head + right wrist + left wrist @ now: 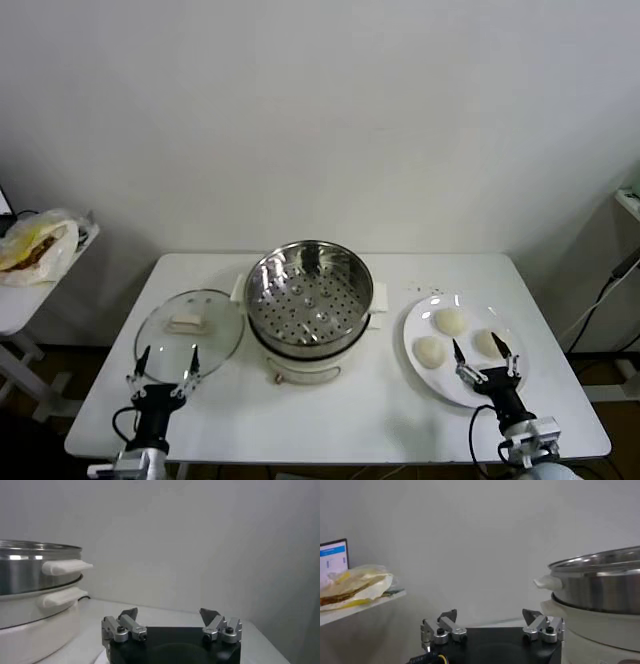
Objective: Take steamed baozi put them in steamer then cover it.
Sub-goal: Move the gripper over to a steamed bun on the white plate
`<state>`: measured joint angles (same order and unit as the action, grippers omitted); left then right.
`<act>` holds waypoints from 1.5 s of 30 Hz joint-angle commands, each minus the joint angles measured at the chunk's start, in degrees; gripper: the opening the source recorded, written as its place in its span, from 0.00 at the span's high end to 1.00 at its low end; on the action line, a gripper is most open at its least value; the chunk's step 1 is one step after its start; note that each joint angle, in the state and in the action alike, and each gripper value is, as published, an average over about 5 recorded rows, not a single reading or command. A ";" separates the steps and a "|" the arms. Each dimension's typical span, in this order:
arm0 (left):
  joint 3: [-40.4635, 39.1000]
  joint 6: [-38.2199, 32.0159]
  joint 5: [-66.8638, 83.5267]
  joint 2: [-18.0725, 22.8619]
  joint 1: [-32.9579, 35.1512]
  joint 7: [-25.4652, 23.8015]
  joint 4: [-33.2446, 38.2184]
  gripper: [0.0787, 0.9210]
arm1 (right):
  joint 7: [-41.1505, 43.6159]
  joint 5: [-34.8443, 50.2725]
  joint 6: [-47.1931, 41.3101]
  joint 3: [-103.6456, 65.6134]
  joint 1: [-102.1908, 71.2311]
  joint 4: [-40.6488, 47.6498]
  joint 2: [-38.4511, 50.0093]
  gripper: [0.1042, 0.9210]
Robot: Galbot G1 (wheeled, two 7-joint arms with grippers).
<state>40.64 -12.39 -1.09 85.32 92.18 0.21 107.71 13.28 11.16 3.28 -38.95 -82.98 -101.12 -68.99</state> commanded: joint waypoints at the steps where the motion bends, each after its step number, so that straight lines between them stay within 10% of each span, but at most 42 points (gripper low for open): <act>1: -0.15 0.49 0.43 -0.44 -0.12 0.70 0.31 0.12 | 2.22 -1.99 -4.80 -0.27 3.08 -0.17 4.60 0.12; 11: -1.21 0.15 1.15 -1.88 0.91 1.07 1.87 0.12 | 33.13 -9.29 -18.84 11.54 20.91 10.51 36.92 0.12; 20: -1.73 0.47 0.85 -1.88 1.28 1.12 2.56 0.12 | 48.79 -15.91 -16.46 47.62 59.49 24.36 42.96 0.12; 29: -1.11 1.40 0.39 -1.82 1.28 2.04 2.62 0.12 | 53.56 -19.07 -13.83 81.66 89.05 37.88 35.72 0.12; 45: 0.35 1.78 0.65 -1.87 0.92 2.30 1.41 0.12 | 53.17 -18.48 -13.31 90.73 90.52 50.54 20.27 0.12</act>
<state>40.87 -10.69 -0.42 83.43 93.08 2.44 109.16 64.26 -6.80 -9.96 44.60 2.26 -55.88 -44.73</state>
